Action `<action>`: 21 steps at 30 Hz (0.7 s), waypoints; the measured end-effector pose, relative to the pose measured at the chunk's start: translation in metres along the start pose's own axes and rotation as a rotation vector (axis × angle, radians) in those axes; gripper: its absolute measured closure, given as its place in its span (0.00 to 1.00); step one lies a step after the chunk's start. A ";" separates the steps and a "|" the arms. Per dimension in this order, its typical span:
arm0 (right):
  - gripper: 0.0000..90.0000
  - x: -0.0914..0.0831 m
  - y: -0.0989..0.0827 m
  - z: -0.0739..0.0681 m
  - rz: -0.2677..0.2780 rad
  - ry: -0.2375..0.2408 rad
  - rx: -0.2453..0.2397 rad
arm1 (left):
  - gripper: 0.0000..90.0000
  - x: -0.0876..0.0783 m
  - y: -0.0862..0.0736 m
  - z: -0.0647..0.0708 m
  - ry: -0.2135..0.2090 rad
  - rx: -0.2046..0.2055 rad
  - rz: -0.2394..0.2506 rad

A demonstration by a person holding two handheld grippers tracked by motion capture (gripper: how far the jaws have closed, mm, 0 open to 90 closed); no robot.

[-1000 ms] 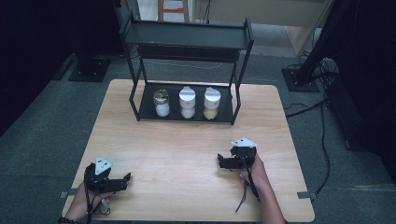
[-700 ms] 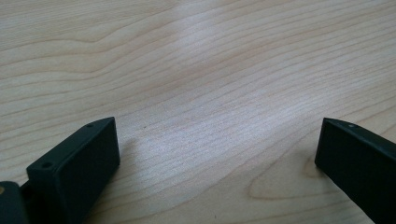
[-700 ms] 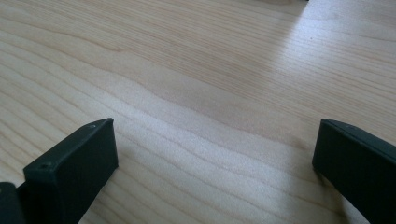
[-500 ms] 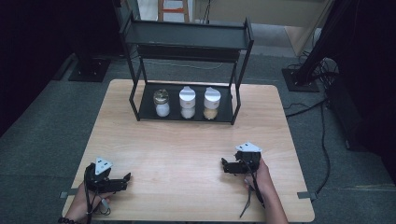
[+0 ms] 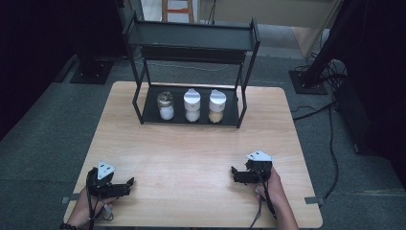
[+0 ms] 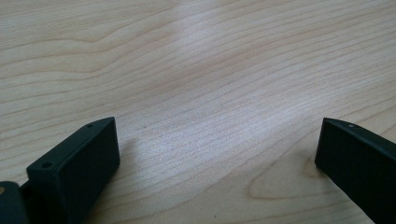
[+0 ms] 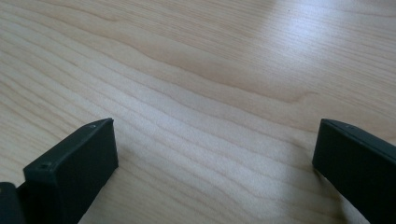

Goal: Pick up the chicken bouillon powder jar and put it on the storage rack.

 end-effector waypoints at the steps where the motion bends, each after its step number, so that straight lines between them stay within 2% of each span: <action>1: 0.00 -0.001 -0.001 0.001 -0.001 0.002 0.001 | 0.00 0.000 0.000 0.000 0.000 -0.004 0.003; 21: 0.00 -0.013 -0.012 0.009 -0.001 -0.003 0.012 | 0.00 0.000 0.000 0.000 0.001 -0.001 0.000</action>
Point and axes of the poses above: each handheld gripper's, and its own axes: x roughly forward along the jaws, y roughly out of its top, z roughly to its right, the point moved 10 cm from there along x, roughly forward along the jaws, and after that the axes turned 9 degrees about y, right-handed, at the moved point
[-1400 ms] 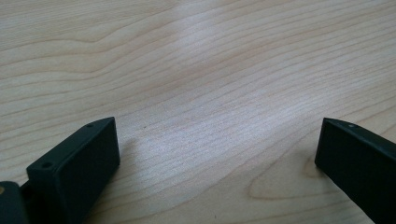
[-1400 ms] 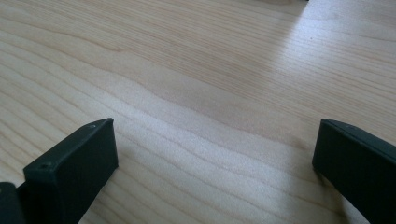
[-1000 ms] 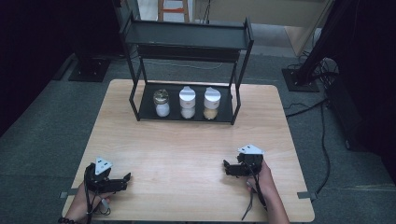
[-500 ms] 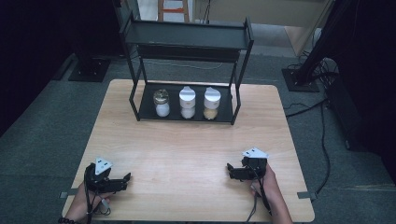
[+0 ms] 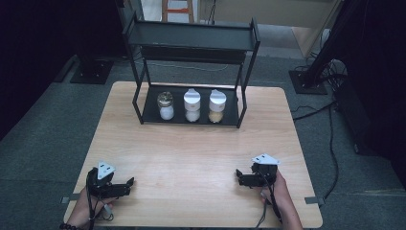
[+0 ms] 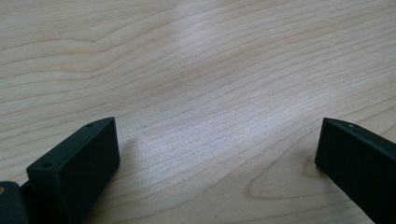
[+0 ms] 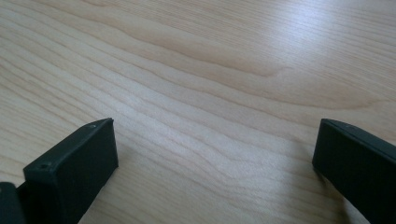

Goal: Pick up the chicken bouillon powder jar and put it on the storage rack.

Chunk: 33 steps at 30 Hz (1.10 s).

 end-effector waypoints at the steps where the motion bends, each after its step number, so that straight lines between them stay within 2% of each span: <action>1: 0.00 -0.001 -0.001 0.001 0.000 0.000 0.003 | 0.00 0.000 0.000 0.000 0.000 -0.004 0.003; 33: 0.00 -0.038 -0.032 0.034 0.007 -0.042 0.042 | 0.00 0.000 0.000 0.000 0.001 -0.001 0.000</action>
Point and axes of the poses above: each handheld gripper's, and its own axes: x roughly forward along the jaws, y roughly out of its top, z roughly to its right, the point moved 10 cm from there along x, roughly forward along the jaws, and after that the axes turned 9 degrees about y, right-handed, at the moved point
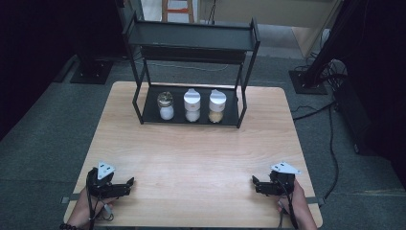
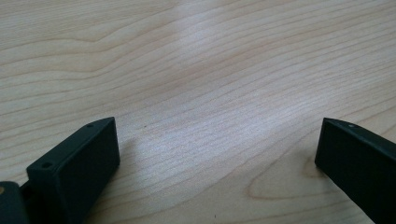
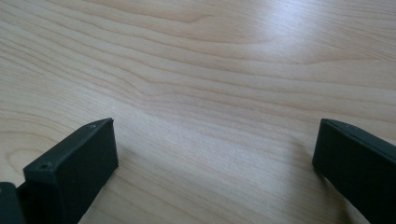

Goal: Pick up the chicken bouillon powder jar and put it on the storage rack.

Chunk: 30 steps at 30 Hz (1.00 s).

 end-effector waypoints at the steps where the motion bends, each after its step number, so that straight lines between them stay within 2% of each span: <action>1: 0.00 -0.001 -0.001 0.001 0.000 -0.002 0.000 | 0.00 0.000 0.000 0.000 0.000 0.000 0.000; 30: 0.00 -0.033 -0.026 0.037 0.003 -0.030 0.030 | 0.00 0.000 0.000 0.000 0.000 -0.004 0.003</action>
Point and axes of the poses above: each handheld gripper's, and its own axes: x roughly forward along the jaws, y roughly out of its top, z roughly to its right, the point moved 10 cm from there along x, roughly forward along the jaws, and after that the axes turned 9 degrees about y, right-handed, at the moved point
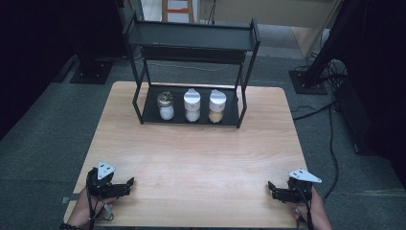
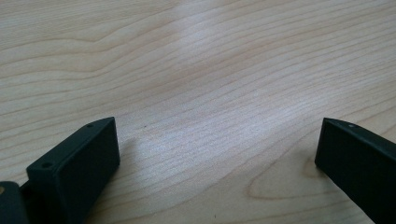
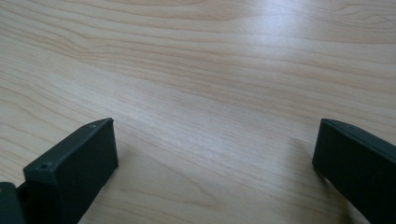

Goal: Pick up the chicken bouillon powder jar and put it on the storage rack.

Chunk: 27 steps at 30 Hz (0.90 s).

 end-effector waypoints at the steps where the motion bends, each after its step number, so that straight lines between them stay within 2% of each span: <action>1: 0.00 -0.001 -0.001 0.001 0.000 0.000 0.001 | 0.00 0.000 0.000 0.000 0.000 0.000 -0.001; 8: 0.00 -0.008 -0.006 0.011 -0.001 0.000 0.001 | 0.00 0.000 0.000 0.000 0.001 0.000 -0.001; 20: 0.00 -0.031 -0.023 0.044 0.005 -0.040 0.038 | 0.00 0.000 0.000 0.000 0.000 0.000 0.000; 22: 0.00 -0.035 -0.026 0.049 0.005 -0.048 0.051 | 0.00 0.000 0.000 0.000 0.001 0.001 -0.001; 25: 0.00 -0.038 -0.030 0.056 0.016 -0.051 0.106 | 0.00 0.000 0.000 0.000 0.000 0.004 -0.003; 27: 0.00 -0.039 -0.029 0.055 0.020 -0.057 0.084 | 0.00 0.000 0.000 0.000 0.000 -0.001 0.000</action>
Point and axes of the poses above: each handheld gripper's, and its own axes: x roughly forward along the jaws, y roughly out of its top, z roughly to its right, the point moved 10 cm from there along x, roughly forward along the jaws, and after that the axes turned 9 degrees about y, right-handed, at the moved point
